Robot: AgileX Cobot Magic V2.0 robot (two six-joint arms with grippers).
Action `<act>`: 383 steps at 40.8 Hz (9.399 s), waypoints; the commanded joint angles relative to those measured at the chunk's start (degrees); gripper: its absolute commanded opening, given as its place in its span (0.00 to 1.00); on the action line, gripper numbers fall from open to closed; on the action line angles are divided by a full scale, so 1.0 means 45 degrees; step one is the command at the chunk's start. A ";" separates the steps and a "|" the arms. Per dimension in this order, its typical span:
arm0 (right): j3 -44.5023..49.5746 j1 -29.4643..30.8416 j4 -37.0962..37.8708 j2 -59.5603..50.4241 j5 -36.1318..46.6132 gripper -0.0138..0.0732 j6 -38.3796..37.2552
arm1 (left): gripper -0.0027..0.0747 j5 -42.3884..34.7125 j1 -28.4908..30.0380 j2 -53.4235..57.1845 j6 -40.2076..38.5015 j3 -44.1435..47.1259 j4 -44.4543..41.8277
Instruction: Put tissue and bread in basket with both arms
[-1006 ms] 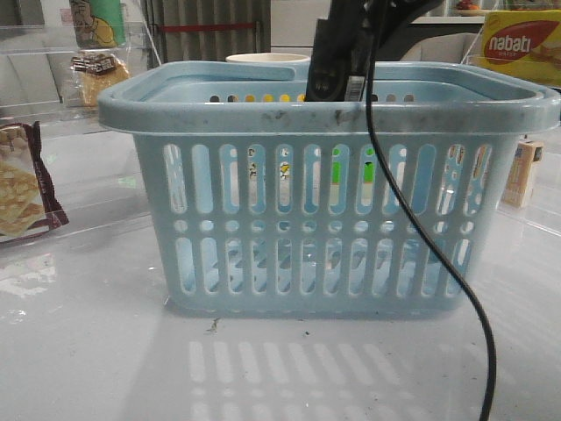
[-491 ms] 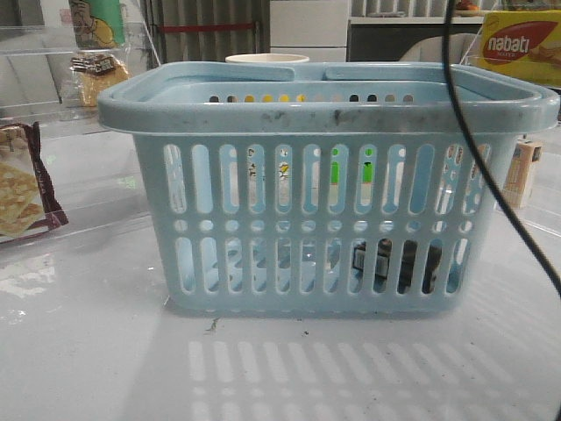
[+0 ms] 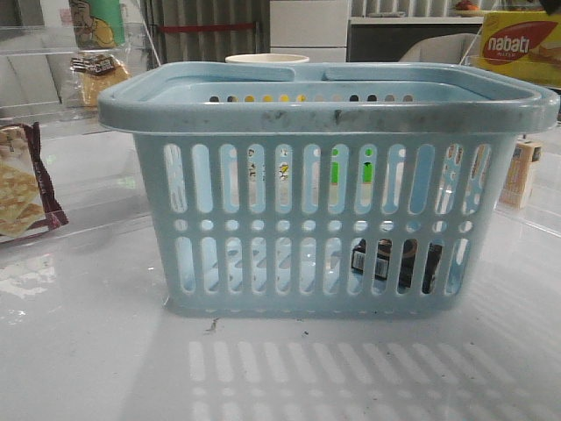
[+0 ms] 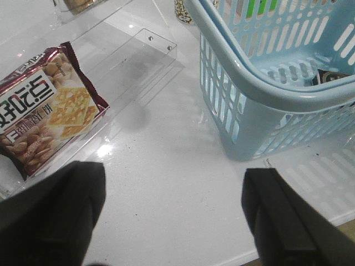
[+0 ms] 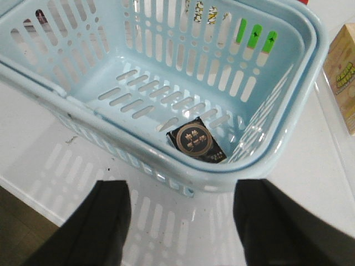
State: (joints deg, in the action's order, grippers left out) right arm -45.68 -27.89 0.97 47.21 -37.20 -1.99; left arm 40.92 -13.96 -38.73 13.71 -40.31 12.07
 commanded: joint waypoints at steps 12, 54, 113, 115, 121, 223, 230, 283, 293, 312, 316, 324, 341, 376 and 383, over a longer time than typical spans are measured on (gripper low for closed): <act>0.0553 0.0020 0.0029 -0.1230 0.0570 0.75 0.0107 | 0.76 -0.1473 -0.0100 -0.0029 -0.0014 -0.0378 0.0248; 0.0553 0.0020 0.0029 -0.1230 0.0533 0.75 0.0107 | 0.76 -0.2742 0.1681 -1.2837 -0.0110 -1.0078 -0.0547; 0.0553 0.0020 0.0029 -0.1230 0.0478 0.75 0.0107 | 0.15 -0.0010 0.1220 -1.1838 0.0472 -1.3571 0.0980; 0.0553 0.0020 0.0029 -0.1230 0.0478 0.75 0.0107 | 0.15 0.0474 0.0881 -1.1562 0.0784 -1.3571 0.0991; 0.0553 0.0020 0.0029 -0.1230 0.0478 0.75 0.0107 | 0.15 0.1515 -0.0675 -1.1287 0.1402 -1.3571 0.1317; 0.2797 0.0020 0.0096 -0.4800 -0.1534 0.37 0.0802 | 0.37 0.1293 -0.5780 0.1493 -0.3785 -0.0571 -0.3361; 0.2797 0.0020 0.0096 -0.4800 -0.1634 0.22 0.0790 | 0.17 0.1352 -0.5780 0.1493 -0.3785 -0.0571 -0.3361; 0.2797 0.0020 0.0096 -0.4800 -0.1975 0.22 0.0790 | 0.15 -0.6901 0.2552 0.8156 -0.3622 0.7198 -0.1965; 0.2797 0.0020 0.0096 -0.4800 -0.1975 0.22 0.0790 | 0.15 -0.9183 0.2257 0.8465 -0.3300 0.8888 -0.2061; 0.2797 0.0020 0.0096 -0.4800 -0.2005 0.22 0.0790 | 0.15 -1.0090 0.1936 0.8933 -0.1712 0.9053 -0.1913; 0.2797 0.0020 0.0096 -0.4800 -0.2005 0.22 0.0790 | 0.15 -1.0090 0.2307 0.8933 -0.1712 0.9053 -0.1913; 0.2797 0.0020 0.0096 -0.4800 -0.2005 0.22 0.0790 | 0.15 -1.0090 0.2316 0.8933 -0.1712 0.9053 -0.1772; 0.2797 0.0020 0.0096 -0.4800 -0.2005 0.22 0.0790 | 0.15 -1.0090 0.2316 0.8933 -0.1712 0.9053 -0.1752; 0.5316 0.2549 0.0343 -0.7469 0.1542 0.22 0.1180 | 0.15 -1.0090 0.2316 0.8933 -0.1712 0.9053 -0.1752; 0.8076 0.4654 0.0029 -0.9283 0.5696 0.22 0.1166 | 0.15 -1.0090 0.2316 0.8933 -0.1712 0.9053 -0.1752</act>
State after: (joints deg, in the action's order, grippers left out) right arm -12.31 -10.70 1.82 7.80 -24.93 2.50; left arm 0.51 -3.55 0.34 6.11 0.48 3.65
